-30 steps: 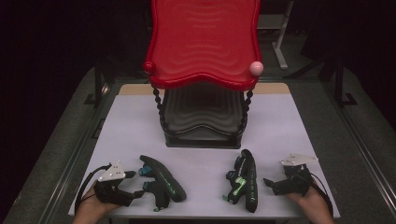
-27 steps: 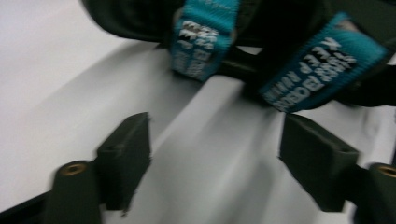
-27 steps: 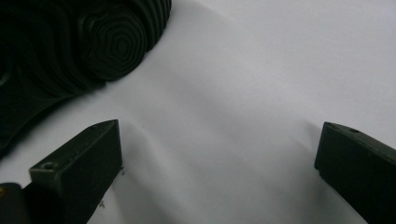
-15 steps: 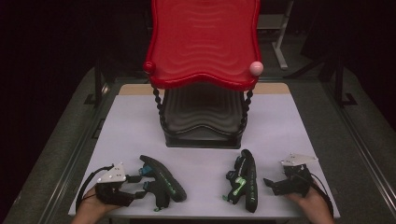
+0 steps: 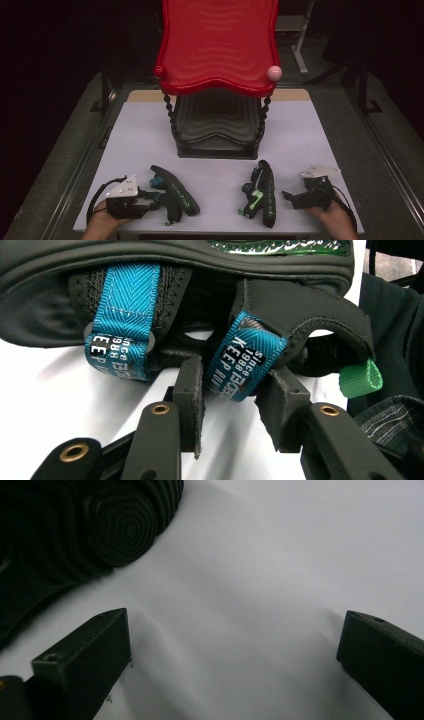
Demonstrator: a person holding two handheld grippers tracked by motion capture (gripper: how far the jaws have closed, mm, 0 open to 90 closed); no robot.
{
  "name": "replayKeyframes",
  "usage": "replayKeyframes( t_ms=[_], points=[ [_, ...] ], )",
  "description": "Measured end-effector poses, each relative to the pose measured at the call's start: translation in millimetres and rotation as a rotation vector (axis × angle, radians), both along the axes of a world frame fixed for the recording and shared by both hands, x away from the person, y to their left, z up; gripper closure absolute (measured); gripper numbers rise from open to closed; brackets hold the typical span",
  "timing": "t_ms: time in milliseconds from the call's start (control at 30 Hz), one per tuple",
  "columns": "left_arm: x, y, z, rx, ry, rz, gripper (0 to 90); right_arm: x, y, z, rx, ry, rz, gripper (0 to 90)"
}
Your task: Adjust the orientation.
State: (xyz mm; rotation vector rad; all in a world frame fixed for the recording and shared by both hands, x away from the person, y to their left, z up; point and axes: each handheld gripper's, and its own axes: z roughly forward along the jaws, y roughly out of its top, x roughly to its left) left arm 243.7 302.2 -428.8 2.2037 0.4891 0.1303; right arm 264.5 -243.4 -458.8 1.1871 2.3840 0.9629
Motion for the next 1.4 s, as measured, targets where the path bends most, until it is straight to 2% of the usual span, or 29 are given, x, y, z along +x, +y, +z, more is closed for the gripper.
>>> replayKeyframes(
  t_ms=[100,433,600,700,833,1133,1400],
  points=[
    [1.3,-1.4,3.0,-0.011,-0.011,-0.003,65.8,0.0,0.0,0.0,0.000,0.000,0.000,0.1],
    [11.7,-11.7,13.1,-0.088,-0.030,0.002,67.4,0.0,0.0,0.0,-0.001,0.000,0.000,0.1],
    [22.9,-22.9,18.4,-0.137,-0.031,0.010,68.5,0.0,0.1,-0.1,0.001,-0.001,-0.001,0.1],
    [27.2,-27.0,19.8,-0.149,-0.032,0.010,68.9,0.0,0.1,-0.1,0.001,-0.001,-0.001,0.2],
    [38.1,-36.5,21.9,-0.179,-0.014,0.007,69.3,-0.1,0.1,-0.1,0.001,-0.001,-0.001,0.1],
    [57.2,-58.2,23.5,-0.190,0.010,0.004,68.9,-0.1,0.0,-0.1,0.001,-0.001,-0.001,0.2],
    [69.1,-74.8,22.7,-0.171,0.018,0.008,66.8,-0.1,0.0,-0.1,0.001,-0.001,-0.001,0.2]
  ],
)
